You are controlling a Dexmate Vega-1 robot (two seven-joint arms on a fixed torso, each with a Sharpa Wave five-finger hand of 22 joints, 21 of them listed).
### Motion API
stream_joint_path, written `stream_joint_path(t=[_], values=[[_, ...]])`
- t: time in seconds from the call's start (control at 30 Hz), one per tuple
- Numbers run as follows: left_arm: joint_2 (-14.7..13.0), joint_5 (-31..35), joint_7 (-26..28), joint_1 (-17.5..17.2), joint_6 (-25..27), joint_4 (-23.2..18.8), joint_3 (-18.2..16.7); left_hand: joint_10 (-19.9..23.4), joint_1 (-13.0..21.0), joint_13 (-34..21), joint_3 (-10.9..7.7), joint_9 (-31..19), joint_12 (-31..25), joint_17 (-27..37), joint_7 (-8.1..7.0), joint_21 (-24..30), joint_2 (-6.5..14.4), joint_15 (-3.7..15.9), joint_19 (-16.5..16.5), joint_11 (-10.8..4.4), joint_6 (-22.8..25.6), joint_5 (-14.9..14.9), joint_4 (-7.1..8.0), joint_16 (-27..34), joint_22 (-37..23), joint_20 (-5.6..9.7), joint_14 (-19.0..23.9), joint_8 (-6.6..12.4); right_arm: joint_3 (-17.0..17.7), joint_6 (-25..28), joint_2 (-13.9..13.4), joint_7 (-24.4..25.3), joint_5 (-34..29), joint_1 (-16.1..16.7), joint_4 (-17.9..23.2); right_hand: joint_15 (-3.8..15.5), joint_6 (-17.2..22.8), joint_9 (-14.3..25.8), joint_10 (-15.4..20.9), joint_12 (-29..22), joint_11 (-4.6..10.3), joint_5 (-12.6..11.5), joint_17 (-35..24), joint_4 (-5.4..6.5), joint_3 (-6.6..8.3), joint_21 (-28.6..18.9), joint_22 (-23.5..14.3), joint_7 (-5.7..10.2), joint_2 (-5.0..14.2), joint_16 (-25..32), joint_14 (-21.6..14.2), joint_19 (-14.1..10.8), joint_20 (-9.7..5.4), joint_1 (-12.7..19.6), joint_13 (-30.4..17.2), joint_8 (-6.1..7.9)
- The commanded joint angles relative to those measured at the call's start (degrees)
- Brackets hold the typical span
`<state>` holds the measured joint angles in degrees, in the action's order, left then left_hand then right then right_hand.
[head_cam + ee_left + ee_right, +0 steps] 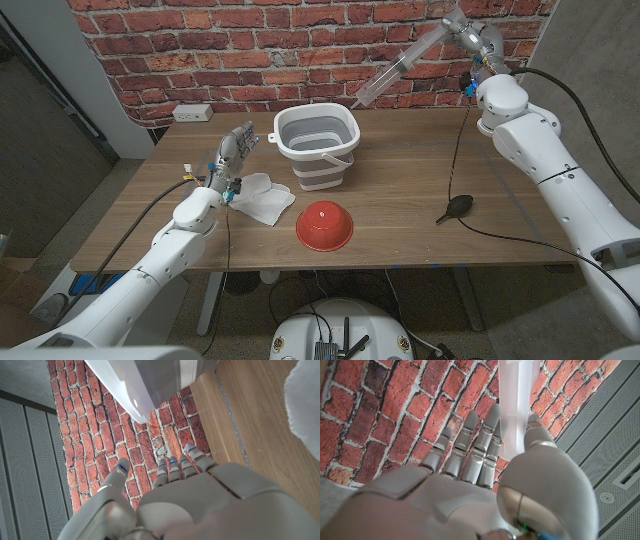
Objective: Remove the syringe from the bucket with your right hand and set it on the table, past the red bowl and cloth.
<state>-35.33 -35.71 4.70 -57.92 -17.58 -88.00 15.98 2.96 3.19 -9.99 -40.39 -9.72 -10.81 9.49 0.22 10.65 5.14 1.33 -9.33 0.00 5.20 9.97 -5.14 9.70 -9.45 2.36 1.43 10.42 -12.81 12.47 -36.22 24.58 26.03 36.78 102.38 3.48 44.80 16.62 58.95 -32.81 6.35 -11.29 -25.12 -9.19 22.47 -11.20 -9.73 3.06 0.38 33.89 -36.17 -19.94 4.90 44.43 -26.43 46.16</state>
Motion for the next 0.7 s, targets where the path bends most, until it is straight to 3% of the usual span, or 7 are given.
stream_joint_path(t=[0.03,0.7], values=[[-0.04,0.04,-0.14,0.77,0.27,0.56,-0.10,0.28,0.35,-0.22,-0.06,-0.34,-0.25,0.07,-0.05,0.26,4.41,-0.26,0.26,0.01,0.64,0.13,-0.13,0.37,-0.27,3.07,0.43,0.03,2.42,2.37,-2.41,1.83,1.53,1.43,1.53,7.14,0.58,0.17,6.68,0.10,5.98,-0.31,-0.27,0.11,0.04,0.05,-0.13,0.40,2.62,-0.07,-0.57,-0.44,-0.29,1.90,-0.04,0.32],[-0.46,-0.04,-0.16,2.07,1.34,0.67,-0.29,0.26,0.36,-0.22,-0.08,-0.34,-0.24,0.05,-0.08,0.25,4.38,-0.25,0.26,-0.03,0.68,0.13,-0.15,0.34,-0.27,3.10,0.40,0.02,2.53,7.73,-8.66,0.34,0.15,0.19,1.86,7.20,0.49,0.10,6.69,0.22,5.95,-0.38,-0.37,0.01,0.01,0.06,-0.13,0.29,2.76,-0.27,-0.58,-0.44,-0.26,2.04,-0.24,0.56]])
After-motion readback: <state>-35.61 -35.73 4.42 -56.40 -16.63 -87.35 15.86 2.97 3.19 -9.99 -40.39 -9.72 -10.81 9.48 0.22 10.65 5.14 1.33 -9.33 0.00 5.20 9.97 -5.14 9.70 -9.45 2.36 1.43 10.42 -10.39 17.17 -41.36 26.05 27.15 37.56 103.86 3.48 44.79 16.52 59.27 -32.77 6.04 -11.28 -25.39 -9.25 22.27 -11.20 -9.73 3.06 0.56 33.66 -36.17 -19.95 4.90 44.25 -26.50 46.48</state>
